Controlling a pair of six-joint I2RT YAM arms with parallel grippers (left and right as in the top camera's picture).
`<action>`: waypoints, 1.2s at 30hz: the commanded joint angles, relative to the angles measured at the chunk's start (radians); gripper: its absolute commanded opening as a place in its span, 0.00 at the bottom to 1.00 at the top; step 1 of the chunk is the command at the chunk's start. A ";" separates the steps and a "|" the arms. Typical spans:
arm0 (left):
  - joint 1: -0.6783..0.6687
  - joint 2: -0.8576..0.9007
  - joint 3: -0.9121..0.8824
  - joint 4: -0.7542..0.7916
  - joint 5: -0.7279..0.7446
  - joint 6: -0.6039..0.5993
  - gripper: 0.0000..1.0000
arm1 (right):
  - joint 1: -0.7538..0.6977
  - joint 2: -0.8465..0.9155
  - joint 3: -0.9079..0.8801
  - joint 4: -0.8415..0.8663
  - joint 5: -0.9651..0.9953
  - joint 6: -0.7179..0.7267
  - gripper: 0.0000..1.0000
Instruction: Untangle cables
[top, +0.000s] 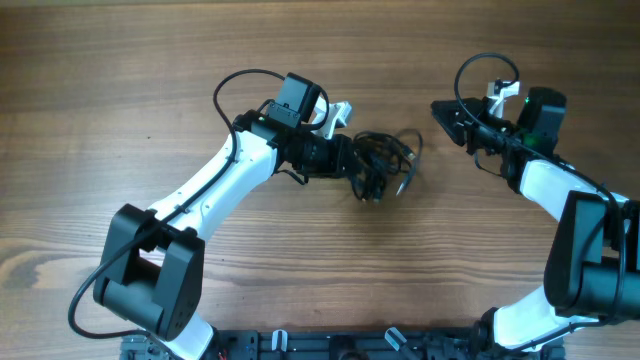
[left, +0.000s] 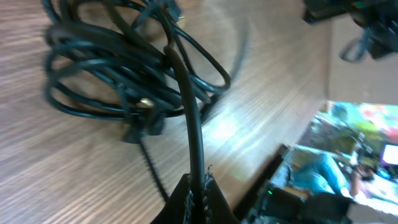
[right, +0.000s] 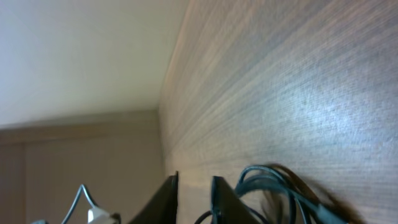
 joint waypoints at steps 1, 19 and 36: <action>-0.001 -0.008 -0.006 -0.003 0.144 0.032 0.04 | -0.008 0.016 0.012 0.017 0.061 0.026 0.46; 0.095 -0.150 0.172 0.035 0.137 -0.194 0.04 | 0.006 -0.001 0.012 0.092 -0.608 -0.335 0.58; 0.228 -0.170 0.172 0.121 0.076 -0.431 0.04 | 0.137 -0.001 0.012 0.154 -0.691 -0.410 0.67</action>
